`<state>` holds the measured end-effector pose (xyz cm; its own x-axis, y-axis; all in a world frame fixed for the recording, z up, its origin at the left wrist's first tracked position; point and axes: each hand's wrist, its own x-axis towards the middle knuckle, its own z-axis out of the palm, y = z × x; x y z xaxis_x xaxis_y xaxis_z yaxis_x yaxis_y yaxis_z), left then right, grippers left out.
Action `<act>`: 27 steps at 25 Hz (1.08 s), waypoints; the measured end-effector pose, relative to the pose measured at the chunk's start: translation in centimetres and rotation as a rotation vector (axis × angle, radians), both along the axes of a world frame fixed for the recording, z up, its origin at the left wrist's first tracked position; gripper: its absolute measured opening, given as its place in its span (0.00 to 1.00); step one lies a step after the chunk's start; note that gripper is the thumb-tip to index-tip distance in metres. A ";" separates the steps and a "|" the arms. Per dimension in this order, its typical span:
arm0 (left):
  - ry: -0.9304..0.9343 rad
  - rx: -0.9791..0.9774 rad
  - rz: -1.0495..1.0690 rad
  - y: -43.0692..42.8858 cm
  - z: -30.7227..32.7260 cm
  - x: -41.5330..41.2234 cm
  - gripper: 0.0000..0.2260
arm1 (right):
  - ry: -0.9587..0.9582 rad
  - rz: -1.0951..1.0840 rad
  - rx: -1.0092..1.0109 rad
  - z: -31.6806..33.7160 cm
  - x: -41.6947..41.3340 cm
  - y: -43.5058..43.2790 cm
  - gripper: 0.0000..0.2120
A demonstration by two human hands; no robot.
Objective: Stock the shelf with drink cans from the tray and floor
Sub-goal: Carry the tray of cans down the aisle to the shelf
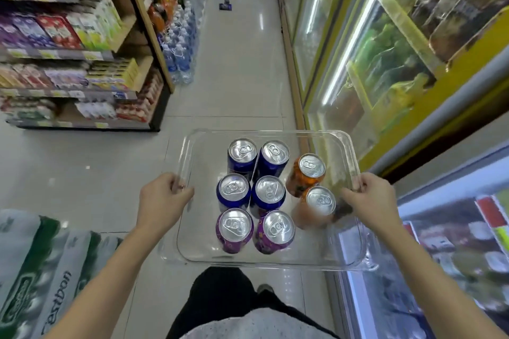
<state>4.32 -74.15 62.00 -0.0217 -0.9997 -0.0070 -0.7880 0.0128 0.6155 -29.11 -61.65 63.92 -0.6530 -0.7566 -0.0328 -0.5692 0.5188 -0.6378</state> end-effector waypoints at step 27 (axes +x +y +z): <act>0.051 -0.055 0.325 -77.3 4.2 -24.0 0.07 | -0.144 0.279 -0.067 2.2 -26.6 -88.0 0.11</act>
